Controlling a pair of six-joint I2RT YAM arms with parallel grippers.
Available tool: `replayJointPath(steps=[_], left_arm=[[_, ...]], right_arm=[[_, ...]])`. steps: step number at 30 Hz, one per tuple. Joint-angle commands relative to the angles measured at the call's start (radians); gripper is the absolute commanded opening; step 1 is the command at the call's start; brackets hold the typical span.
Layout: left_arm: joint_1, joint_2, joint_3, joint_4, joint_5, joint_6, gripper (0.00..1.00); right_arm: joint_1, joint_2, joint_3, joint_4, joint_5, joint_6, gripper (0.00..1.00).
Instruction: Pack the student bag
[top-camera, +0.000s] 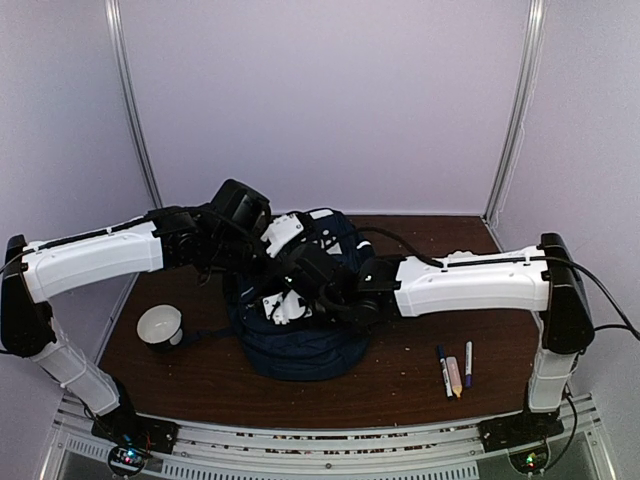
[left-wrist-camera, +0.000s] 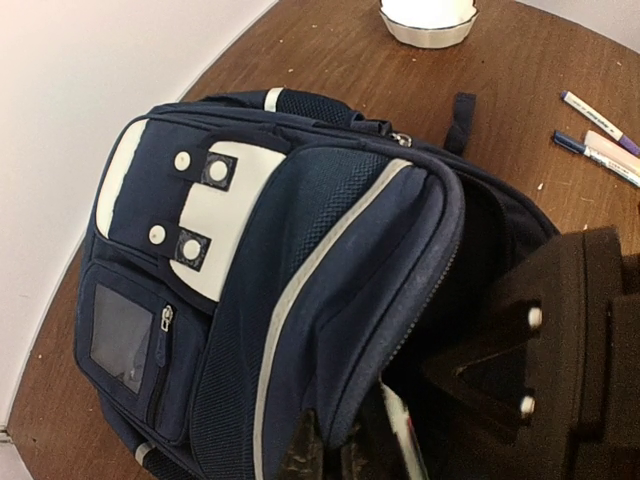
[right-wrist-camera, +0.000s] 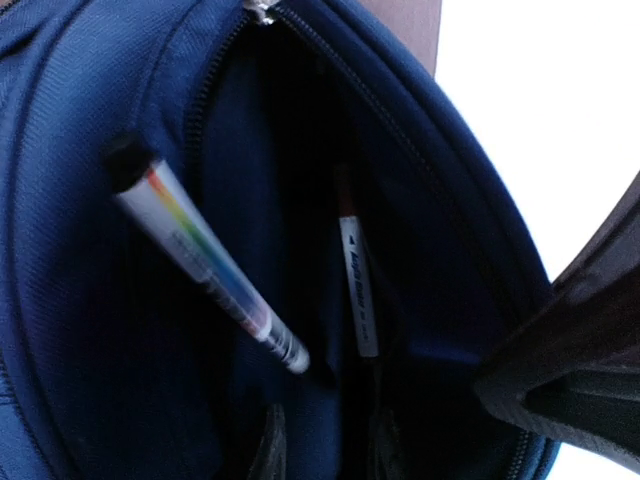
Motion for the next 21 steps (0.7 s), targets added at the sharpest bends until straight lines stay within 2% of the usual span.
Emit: replayJointPath(steps=[1,12,16,21], left_arm=[[0.007,-0.056,0.016,0.110,0.015,-0.029,0.00],[0.009,-0.057,0.013,0.111,0.001,-0.026,0.00],[0.010,-0.055,0.013,0.111,-0.001,-0.026,0.00],[0.010,-0.054,0.012,0.113,0.000,-0.027,0.00]], right_arm=[[0.007,-0.016,-0.017,0.076,0.079,0.019,0.33],[0.013,-0.132,-0.058,-0.070,-0.075,0.130,0.36],[0.013,-0.132,-0.061,-0.081,-0.136,0.176,0.34],[0.022,-0.100,-0.042,-0.075,-0.208,0.235,0.27]])
